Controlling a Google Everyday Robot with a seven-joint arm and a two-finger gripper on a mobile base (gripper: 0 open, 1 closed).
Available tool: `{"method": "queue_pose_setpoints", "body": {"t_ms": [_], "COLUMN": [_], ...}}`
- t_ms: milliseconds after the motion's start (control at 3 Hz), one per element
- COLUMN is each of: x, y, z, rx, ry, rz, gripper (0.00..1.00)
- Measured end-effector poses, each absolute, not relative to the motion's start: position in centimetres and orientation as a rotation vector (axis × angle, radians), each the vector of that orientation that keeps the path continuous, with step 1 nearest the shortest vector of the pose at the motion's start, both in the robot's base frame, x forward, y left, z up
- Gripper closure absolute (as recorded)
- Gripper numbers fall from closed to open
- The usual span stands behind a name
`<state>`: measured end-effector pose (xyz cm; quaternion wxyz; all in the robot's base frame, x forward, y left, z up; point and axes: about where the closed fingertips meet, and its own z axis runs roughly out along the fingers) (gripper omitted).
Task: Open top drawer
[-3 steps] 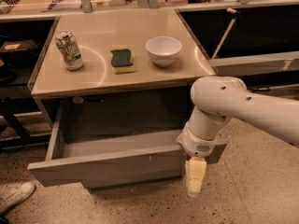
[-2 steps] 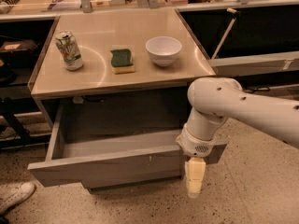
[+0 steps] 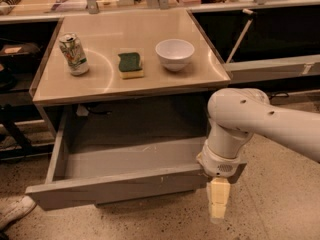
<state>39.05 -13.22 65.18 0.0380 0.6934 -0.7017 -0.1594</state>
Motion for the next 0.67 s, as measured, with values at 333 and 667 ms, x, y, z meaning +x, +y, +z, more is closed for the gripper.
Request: {"method": "queue_pose_setpoints", "body": {"t_ms": [333, 667], "x": [36.54, 36.34], "y": [-14.27, -14.36], "z": [65.98, 66.16], "rx": [2.109, 2.108], "ry": [-2.161, -2.162], "rz": [-0.473, -0.472], "gripper": [0.0, 0.0]}}
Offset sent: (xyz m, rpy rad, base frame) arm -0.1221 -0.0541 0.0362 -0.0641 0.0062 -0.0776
